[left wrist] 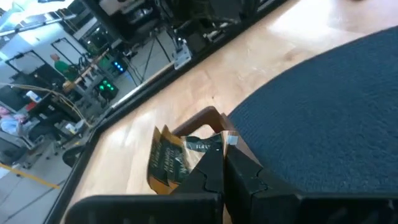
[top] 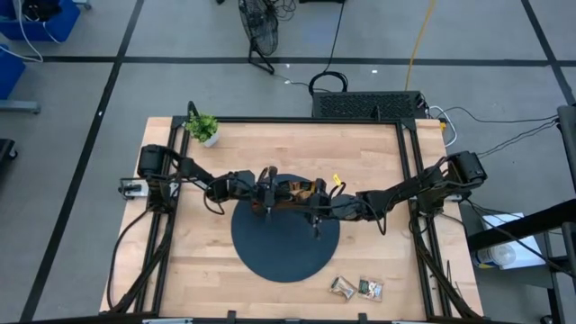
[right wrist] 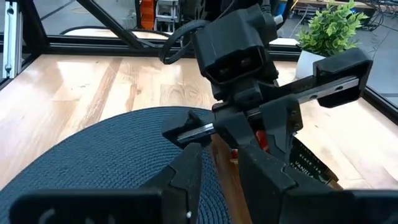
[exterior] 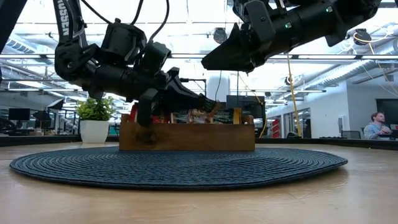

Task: Pick & Place Tea
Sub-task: Put the top right brown tea bag into the middle section of the wooden organizer

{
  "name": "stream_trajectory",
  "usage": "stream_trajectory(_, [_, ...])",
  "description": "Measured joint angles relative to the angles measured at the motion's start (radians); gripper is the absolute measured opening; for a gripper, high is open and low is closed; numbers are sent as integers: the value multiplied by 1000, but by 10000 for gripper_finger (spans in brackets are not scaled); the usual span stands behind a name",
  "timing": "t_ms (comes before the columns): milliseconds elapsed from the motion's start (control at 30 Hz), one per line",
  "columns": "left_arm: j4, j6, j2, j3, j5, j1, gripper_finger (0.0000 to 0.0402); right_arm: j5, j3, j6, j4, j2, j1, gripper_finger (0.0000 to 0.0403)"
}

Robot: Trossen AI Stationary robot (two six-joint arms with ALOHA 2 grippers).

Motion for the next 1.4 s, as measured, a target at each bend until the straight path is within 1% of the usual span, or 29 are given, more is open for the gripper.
stream_trajectory(100, [6,-1,0,-2,-13,-7,3,-16,0,0,-4,0,0,90])
stream_trajectory(200, [1,6,-9,-2,-58,-17,4,-29,0,0,-3,0,0,89])
stream_trajectory(267, [-8,13,-9,-2,-64,-22,3,-45,0,0,-4,0,0,89])
stream_trajectory(367, [-8,36,-9,-2,-74,-33,5,-46,0,0,-3,0,0,89])
stream_trajectory(500, [-45,57,-9,-2,-143,-46,4,-46,0,0,-4,0,0,89])
stream_trajectory(600, [-75,44,-9,-2,-152,-47,4,-47,0,0,-3,0,0,89])
stream_trajectory(767, [-70,18,-9,-3,-191,-58,27,-47,0,0,-3,0,0,89])
stream_trajectory(867, [-40,-12,-9,-3,-240,-75,37,-47,0,0,-3,0,0,89])
stream_trajectory(1000, [-41,-31,-9,-3,-319,-108,46,-47,0,0,-2,0,0,89])
stream_trajectory(1133, [-42,-29,-32,-3,-413,-152,47,-47,0,1,-2,0,0,89])
stream_trajectory(1300, [-39,-78,-107,-3,-559,-201,43,-47,0,0,0,0,0,89])
stream_trajectory(1400, [-68,-110,-167,-3,-649,-220,51,-47,0,0,0,0,0,89])
